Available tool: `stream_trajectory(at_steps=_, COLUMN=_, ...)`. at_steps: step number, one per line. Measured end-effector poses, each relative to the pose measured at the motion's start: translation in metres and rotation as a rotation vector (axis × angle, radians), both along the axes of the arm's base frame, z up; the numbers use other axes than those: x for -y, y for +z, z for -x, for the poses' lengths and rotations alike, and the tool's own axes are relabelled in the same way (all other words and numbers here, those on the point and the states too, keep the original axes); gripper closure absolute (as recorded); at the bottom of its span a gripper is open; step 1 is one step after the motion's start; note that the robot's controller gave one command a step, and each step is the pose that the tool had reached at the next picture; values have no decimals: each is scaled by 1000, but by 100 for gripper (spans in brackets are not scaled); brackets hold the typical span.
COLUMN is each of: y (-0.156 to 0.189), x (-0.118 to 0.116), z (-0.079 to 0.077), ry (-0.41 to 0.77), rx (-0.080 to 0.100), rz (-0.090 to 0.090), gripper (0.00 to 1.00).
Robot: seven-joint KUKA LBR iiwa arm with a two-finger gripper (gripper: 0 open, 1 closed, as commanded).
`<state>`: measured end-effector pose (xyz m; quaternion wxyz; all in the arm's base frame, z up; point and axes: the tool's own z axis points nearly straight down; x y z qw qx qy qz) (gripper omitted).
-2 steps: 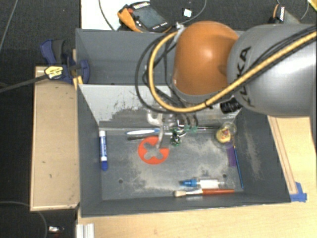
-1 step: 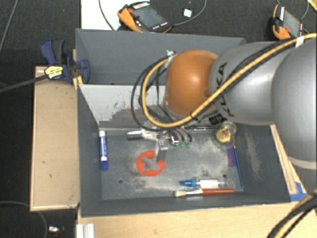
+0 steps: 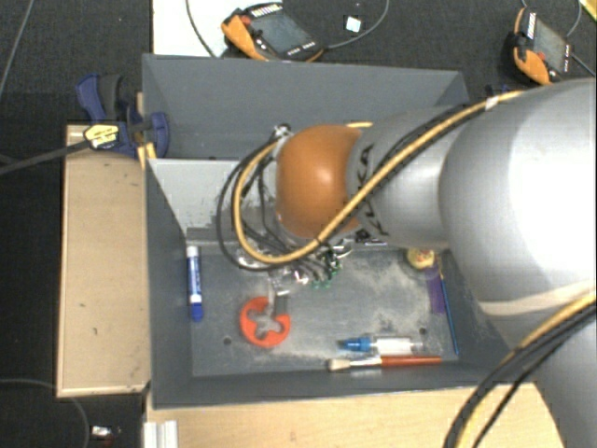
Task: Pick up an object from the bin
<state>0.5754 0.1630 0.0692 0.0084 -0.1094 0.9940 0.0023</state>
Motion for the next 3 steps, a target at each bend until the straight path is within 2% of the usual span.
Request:
stream_trajectory(at_steps=1, y=109, x=4, z=9, ry=-11, rx=-4, rz=3, gripper=0)
stream_trajectory(at_steps=2, y=32, x=-10, z=-8, ry=61, rx=1, rz=2, gripper=0)
stream_trajectory(at_steps=3, y=2, x=-2, z=11, ry=167, rx=16, rz=0, gripper=0)
